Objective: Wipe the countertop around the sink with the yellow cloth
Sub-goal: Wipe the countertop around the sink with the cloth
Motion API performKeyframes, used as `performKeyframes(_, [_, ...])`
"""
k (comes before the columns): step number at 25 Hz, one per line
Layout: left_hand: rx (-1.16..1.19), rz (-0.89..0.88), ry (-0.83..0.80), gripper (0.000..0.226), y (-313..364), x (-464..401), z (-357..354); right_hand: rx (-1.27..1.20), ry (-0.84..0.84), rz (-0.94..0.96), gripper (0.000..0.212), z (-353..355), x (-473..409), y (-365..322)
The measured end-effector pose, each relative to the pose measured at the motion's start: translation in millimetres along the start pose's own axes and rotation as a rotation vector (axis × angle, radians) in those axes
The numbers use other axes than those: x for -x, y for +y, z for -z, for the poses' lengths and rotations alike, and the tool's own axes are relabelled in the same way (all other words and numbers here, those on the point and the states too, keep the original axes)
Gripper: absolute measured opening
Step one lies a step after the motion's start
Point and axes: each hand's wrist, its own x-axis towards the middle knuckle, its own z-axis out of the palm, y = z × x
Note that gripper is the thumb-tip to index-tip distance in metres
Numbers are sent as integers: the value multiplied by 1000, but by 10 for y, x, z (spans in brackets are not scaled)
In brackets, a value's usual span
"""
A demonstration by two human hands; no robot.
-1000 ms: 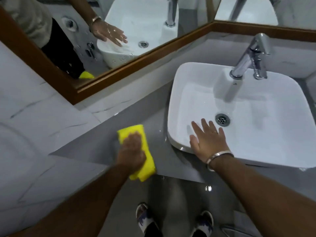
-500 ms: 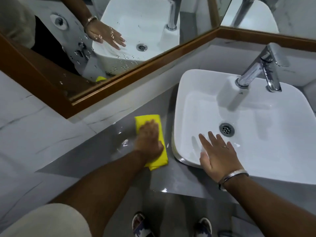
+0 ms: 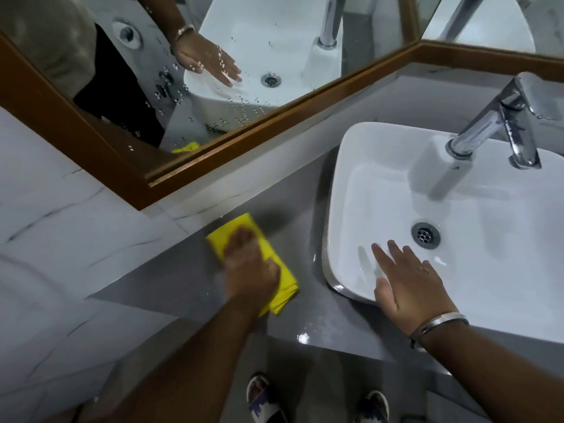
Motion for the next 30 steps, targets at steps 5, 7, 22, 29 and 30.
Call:
performKeyframes(5, [-11, -26, 40, 75, -387, 892, -175, 19, 1, 10, 71, 11, 3, 0])
performKeyframes(7, [-43, -573, 38, 81, 103, 786, -385, 6, -14, 5, 72, 20, 27, 7])
performKeyframes(22, [-63, -137, 92, 84, -310, 263, -208, -5, 7, 27, 70, -55, -16, 43])
performKeyframes(29, [278, 621, 271, 79, -8, 658, -63, -2, 25, 35, 70, -70, -45, 45])
performKeyframes(30, [240, 441, 199, 77, 342, 735, -164, -1, 25, 35, 70, -74, -27, 55])
